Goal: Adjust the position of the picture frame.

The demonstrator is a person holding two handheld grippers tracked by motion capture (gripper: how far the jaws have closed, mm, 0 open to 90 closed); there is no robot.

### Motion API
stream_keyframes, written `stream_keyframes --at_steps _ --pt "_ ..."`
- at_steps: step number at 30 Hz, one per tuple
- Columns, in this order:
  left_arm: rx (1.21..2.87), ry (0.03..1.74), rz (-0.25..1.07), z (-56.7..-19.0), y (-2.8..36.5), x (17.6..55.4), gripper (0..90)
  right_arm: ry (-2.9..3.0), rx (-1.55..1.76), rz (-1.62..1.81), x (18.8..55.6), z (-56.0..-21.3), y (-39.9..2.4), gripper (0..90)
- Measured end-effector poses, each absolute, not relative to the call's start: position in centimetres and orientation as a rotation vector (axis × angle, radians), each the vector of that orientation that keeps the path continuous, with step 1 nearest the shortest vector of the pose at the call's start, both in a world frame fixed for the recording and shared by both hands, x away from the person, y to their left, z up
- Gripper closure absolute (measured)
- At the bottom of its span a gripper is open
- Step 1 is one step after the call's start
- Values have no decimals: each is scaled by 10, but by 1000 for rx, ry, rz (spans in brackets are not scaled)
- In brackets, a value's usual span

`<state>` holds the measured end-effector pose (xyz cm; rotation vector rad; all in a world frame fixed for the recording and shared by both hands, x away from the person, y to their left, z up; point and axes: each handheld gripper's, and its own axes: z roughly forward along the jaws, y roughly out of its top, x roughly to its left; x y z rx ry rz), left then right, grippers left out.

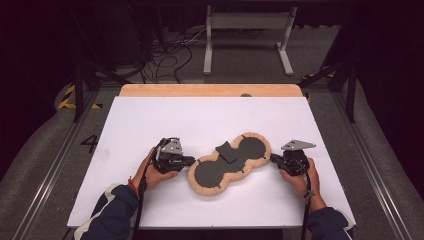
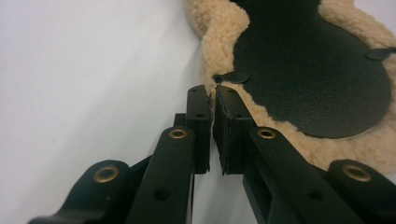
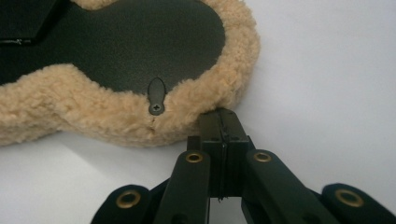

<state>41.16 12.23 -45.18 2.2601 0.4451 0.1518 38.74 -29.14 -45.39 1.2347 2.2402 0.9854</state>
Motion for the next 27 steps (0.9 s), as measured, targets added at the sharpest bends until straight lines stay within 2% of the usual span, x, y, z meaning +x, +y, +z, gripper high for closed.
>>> stream_keyframes --at_steps 12,27 --pt "2284 403 130 -450 120 400 854 2204 1237 1098 386 -449 -287 900" --pt "2283 392 97 -450 120 393 881 2229 1271 1016 376 -448 -276 900"
